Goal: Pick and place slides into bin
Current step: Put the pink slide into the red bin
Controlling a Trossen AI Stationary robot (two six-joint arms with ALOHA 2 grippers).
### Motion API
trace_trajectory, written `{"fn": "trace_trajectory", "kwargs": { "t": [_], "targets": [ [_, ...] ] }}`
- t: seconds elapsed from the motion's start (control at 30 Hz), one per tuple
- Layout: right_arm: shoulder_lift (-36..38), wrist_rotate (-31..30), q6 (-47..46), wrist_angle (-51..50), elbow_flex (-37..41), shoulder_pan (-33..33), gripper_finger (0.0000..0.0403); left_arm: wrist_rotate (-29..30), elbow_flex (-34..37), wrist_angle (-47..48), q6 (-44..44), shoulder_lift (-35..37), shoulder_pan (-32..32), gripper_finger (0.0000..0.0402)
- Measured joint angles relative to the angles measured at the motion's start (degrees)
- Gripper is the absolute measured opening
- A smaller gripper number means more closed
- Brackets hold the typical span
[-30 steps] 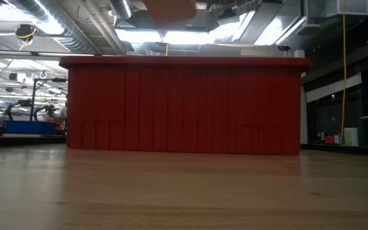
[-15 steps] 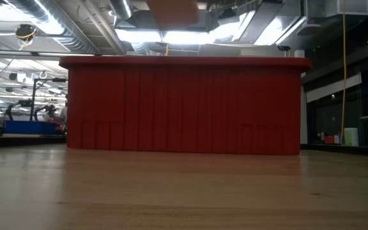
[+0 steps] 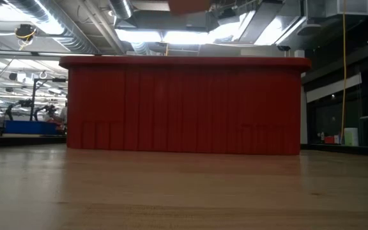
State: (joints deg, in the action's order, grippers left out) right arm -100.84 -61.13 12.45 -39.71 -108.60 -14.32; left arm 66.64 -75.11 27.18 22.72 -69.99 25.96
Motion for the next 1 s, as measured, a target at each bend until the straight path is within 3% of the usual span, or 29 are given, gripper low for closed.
{"fn": "trace_trajectory", "kwargs": {
  "t": [0.17,0.3,0.4,0.67,1.0],
  "targets": [
    [3.36,-0.52,-0.26,-3.09,-0.01,0.02,0.0014,-0.69,-0.02,0.00,3.39,3.90,-0.20,0.0057],
    [6.26,0.87,-0.40,-6.21,-0.02,0.33,0.0014,-6.82,-0.02,0.04,5.49,7.04,-0.67,0.0008],
    [8.32,1.31,-1.47,-8.29,-0.02,1.33,0.0014,-11.49,-0.02,0.04,5.53,9.15,-2.08,0.0003],
    [10.56,2.05,-1.14,-14.09,-0.04,8.42,0.0014,-13.02,4.33,0.34,5.07,14.68,-7.00,0.0001],
    [10.63,17.76,5.99,-14.22,-0.02,22.34,0.0014,-20.95,9.20,0.43,2.65,19.65,-14.21,0.0001]
  ]
}}
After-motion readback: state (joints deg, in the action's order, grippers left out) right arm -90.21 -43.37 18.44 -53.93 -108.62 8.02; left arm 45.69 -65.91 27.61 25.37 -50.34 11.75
